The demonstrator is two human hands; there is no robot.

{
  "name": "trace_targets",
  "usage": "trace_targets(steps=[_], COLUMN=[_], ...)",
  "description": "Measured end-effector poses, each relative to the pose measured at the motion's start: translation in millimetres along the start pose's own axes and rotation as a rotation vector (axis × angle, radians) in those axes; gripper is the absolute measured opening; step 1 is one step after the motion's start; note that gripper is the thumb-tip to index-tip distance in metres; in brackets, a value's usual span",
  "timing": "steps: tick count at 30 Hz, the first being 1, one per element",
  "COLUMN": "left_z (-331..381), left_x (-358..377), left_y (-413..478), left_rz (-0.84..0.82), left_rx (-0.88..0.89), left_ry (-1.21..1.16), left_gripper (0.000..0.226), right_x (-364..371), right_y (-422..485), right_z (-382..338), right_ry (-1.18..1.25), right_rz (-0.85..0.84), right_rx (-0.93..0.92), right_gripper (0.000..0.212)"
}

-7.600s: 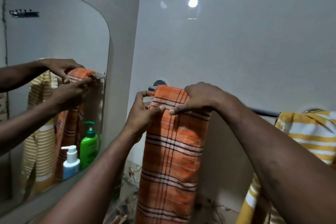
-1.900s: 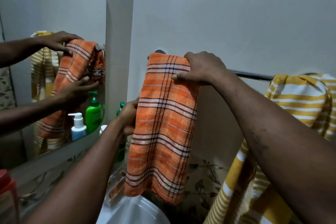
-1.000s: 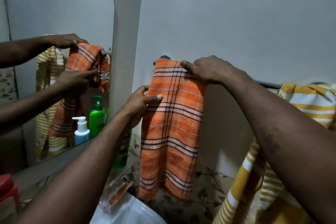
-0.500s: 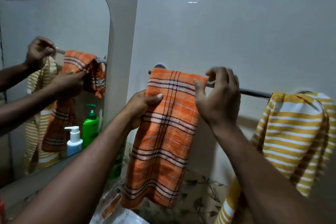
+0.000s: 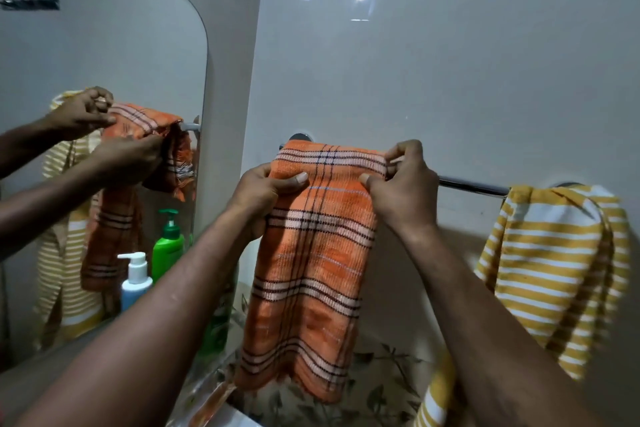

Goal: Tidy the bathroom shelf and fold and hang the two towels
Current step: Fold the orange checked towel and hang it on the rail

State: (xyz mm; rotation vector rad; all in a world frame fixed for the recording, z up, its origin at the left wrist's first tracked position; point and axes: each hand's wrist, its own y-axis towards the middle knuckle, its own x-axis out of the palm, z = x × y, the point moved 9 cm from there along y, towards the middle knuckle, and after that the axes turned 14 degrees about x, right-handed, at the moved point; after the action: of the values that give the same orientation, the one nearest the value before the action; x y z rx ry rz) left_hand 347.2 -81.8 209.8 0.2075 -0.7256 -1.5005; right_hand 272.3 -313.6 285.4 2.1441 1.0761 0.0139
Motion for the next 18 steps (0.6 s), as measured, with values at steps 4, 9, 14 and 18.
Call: trace_targets(steps=[4, 9, 14, 18], left_z=[17.3, 18.2, 33.9, 38.9], left_x=[6.2, 17.8, 13.7, 10.8], left_y=[14.1, 16.7, 30.6, 37.3], left_rz=[-0.012, -0.077, -0.139, -0.170], left_rx=[0.035, -0.079, -0.040, 0.014], left_ry=[0.026, -0.025, -0.024, 0.075], left_gripper=[0.029, 0.016, 0.013, 0.031], right_x=[-1.7, 3.3, 5.4, 12.6], right_y=[22.1, 38.0, 41.2, 33.2], right_z=[-27.9, -36.4, -42.1, -50.6], right_ry=[-0.083, -0.229, -0.253, -0.270], right_rz=[-0.025, -0.096, -0.184, -0.303], right_rx=[-0.058, -0.020, 0.019, 0.000], right_gripper=[0.036, 0.034, 0.038, 0.074])
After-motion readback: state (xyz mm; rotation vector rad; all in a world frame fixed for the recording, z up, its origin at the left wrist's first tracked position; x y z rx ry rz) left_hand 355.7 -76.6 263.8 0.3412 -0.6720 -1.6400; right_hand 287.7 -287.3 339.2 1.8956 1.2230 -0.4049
